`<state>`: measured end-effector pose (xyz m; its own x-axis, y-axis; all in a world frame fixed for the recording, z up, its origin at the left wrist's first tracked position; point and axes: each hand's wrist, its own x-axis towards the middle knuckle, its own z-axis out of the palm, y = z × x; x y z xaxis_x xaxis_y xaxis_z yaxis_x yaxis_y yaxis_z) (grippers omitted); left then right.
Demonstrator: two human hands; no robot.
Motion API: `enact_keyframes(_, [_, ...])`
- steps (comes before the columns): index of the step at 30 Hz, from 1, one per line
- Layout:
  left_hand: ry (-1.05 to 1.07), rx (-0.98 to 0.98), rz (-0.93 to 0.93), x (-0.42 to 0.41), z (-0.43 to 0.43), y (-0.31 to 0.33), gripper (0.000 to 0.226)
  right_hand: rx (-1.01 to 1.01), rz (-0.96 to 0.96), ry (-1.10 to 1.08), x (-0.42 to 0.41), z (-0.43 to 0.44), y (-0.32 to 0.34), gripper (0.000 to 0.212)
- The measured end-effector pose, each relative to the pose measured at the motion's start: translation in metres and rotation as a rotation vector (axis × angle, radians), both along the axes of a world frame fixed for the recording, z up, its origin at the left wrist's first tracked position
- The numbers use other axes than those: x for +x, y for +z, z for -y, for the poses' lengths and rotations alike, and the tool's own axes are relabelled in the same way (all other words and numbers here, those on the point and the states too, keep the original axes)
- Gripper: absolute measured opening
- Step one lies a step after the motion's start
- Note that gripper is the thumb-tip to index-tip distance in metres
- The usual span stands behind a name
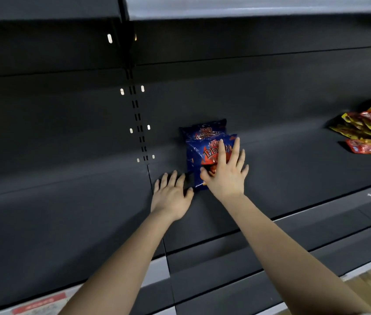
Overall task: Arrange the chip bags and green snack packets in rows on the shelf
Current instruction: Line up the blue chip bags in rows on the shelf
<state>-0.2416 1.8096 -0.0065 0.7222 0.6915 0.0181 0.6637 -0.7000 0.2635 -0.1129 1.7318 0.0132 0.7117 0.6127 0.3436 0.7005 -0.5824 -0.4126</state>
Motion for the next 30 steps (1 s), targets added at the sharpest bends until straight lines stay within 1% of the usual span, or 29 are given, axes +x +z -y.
enact_keyframes(3, [0.007,0.004,0.012,0.000,-0.001,-0.001,0.057,-0.102,0.014,0.030,0.003,-0.002,-0.004,0.106])
enact_keyframes(6, [0.005,0.008,0.021,0.000,-0.001,-0.001,0.056,-0.154,-0.037,0.048,0.006,-0.004,-0.003,0.112])
enact_keyframes(16, [-0.008,-0.006,0.003,-0.002,0.000,0.000,0.055,-0.170,-0.017,0.028,0.005,-0.006,-0.006,0.112])
enact_keyframes(22, [-0.045,-0.020,-0.034,-0.002,-0.001,0.003,0.056,-0.154,-0.058,0.014,0.002,-0.005,0.000,0.114])
enact_keyframes(24, [-0.082,-0.028,-0.041,-0.007,-0.007,0.007,0.057,-0.082,0.025,0.006,-0.005,-0.003,0.004,0.110])
enact_keyframes(26, [-0.096,0.011,-0.020,-0.019,-0.014,0.010,0.056,0.012,0.150,0.035,-0.014,-0.005,0.011,0.098])
enact_keyframes(28, [-0.103,0.087,-0.020,-0.037,-0.020,0.013,0.056,0.094,0.238,0.103,-0.026,-0.014,0.023,0.083])
enact_keyframes(30, [-0.075,0.124,-0.031,-0.060,-0.026,0.015,0.055,0.131,0.272,0.188,-0.044,-0.031,0.032,0.073])
